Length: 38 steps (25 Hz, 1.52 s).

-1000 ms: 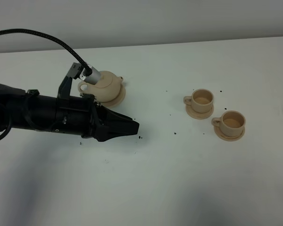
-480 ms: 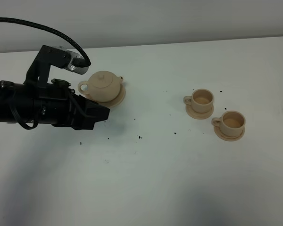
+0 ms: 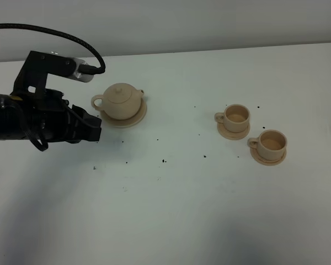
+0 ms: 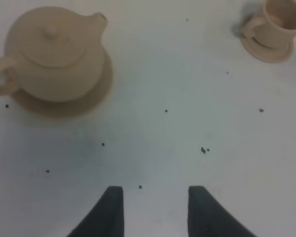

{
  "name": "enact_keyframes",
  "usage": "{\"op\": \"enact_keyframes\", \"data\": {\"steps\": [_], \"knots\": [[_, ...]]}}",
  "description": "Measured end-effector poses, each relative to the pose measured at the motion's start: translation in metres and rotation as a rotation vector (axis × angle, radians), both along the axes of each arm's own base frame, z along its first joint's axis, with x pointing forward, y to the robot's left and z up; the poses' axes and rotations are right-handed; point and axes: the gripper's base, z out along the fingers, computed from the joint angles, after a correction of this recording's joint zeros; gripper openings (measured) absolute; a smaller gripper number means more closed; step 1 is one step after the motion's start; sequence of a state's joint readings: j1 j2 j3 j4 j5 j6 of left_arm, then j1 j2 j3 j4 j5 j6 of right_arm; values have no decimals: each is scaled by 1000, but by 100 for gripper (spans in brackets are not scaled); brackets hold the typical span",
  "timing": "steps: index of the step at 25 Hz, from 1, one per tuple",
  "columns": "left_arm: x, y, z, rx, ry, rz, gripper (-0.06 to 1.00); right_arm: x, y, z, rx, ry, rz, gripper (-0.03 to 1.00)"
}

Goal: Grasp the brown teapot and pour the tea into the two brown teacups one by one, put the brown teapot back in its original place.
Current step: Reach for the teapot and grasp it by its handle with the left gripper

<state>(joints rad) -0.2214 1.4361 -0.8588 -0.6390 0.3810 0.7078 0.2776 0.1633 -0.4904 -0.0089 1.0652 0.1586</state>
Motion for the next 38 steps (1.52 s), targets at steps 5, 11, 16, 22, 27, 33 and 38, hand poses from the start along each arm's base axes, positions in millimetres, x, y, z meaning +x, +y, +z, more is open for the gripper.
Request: {"op": "enact_keyframes", "data": {"steps": [5,11,16,22,27,33,38], "knots": [[3,3,1,29,-43,16,36,0,0,0,-2,-1,2,24],[5,3,2,31,-60,25,36,0,0,0,-15,-4,12,24],[5,3,2,32,-62,26,36,0,0,0,-79,-22,63,24],[5,3,2,32,-62,26,36,0,0,0,-89,-24,71,24],[5,3,2,32,-62,26,36,0,0,0,-88,-23,52,24],[5,3,2,32,-62,27,36,-6,-4,1,-93,-61,-100,24],[5,3,2,32,-62,27,36,-19,-6,1,-95,-140,-222,24]]}}
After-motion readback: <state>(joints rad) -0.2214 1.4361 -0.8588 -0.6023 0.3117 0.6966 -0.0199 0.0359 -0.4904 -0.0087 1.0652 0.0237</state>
